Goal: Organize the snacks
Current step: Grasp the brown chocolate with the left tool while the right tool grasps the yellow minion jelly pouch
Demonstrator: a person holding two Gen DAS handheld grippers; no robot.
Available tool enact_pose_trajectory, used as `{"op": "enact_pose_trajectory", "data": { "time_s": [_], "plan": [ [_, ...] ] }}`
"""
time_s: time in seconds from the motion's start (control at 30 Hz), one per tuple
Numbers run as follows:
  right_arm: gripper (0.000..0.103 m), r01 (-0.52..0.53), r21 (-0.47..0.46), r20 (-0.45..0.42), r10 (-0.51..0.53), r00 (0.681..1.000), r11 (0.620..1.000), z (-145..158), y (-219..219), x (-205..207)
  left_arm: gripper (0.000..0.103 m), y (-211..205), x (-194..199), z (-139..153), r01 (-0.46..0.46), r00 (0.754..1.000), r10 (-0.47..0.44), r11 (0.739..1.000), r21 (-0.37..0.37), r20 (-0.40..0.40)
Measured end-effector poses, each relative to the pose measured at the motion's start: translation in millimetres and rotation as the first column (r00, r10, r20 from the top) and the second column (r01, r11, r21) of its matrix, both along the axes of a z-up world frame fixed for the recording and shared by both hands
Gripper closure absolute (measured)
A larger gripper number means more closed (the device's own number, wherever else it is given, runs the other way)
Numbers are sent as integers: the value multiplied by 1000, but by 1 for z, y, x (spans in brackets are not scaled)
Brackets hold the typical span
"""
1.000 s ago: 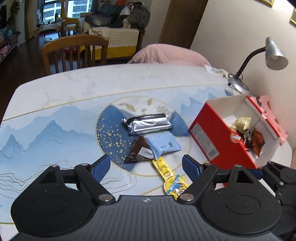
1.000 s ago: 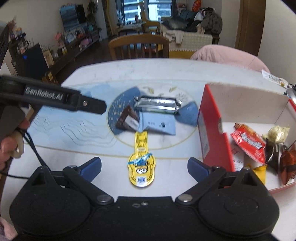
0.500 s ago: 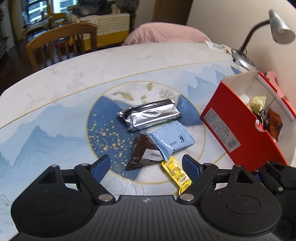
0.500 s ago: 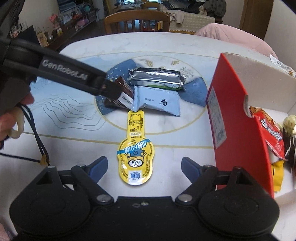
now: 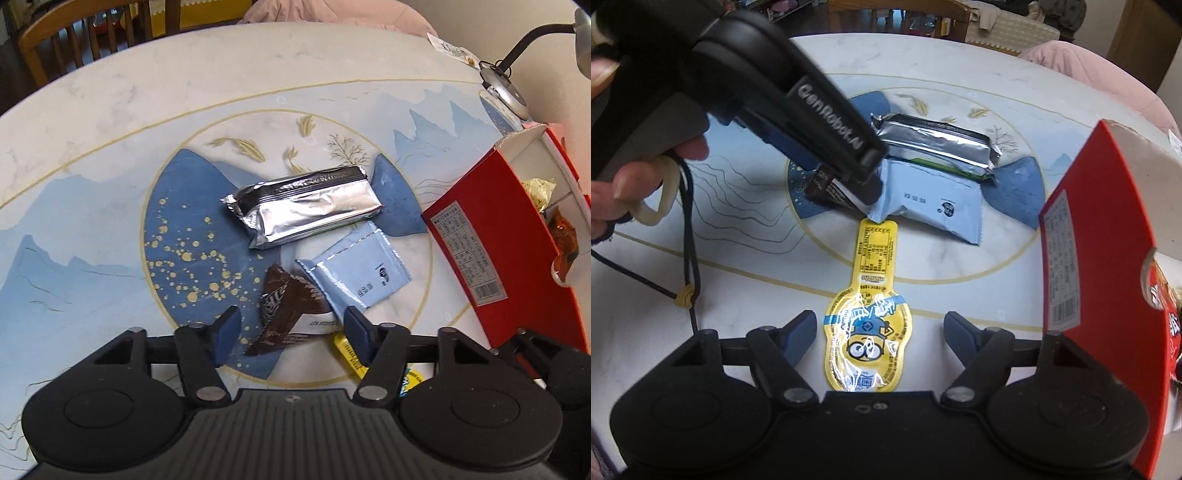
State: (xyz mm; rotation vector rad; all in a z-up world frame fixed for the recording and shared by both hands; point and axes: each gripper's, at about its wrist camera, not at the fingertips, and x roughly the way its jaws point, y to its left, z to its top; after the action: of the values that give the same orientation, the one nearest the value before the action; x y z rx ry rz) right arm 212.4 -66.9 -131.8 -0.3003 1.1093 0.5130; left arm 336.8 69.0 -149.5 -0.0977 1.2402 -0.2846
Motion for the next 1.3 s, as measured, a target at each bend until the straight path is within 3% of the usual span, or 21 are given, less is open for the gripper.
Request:
{"op": "enact_pose_trajectory", "data": {
  "time_s": [0.17, 0.37, 0.5, 0.87, 1.3],
  "plan": [
    [34, -25, -19, -17, 24, 1000, 1000, -5, 5, -1, 60, 0, 4, -4, 6, 1000, -7, 1000, -14, -27],
    [39, -33, -29, -11, 32, 999, 999, -6, 8, -2, 65, 3, 7, -6, -10, 999, 9, 1000, -25, -34],
    [51, -30, -26, -5, 30, 1000, 999, -3, 7, -4, 70, 5, 5, -5, -26, 999, 25, 999, -20, -32],
    [51, 35, 11, 6, -35, 999, 999, 9, -7, -18, 74, 29, -21, 4, -113, 993, 111, 992, -50, -26],
    [51, 97, 105, 93, -106, 990, 990, 64, -35, -51, 74, 32, -82, 56, -121, 988, 128, 989, -81, 88]
  ]
}}
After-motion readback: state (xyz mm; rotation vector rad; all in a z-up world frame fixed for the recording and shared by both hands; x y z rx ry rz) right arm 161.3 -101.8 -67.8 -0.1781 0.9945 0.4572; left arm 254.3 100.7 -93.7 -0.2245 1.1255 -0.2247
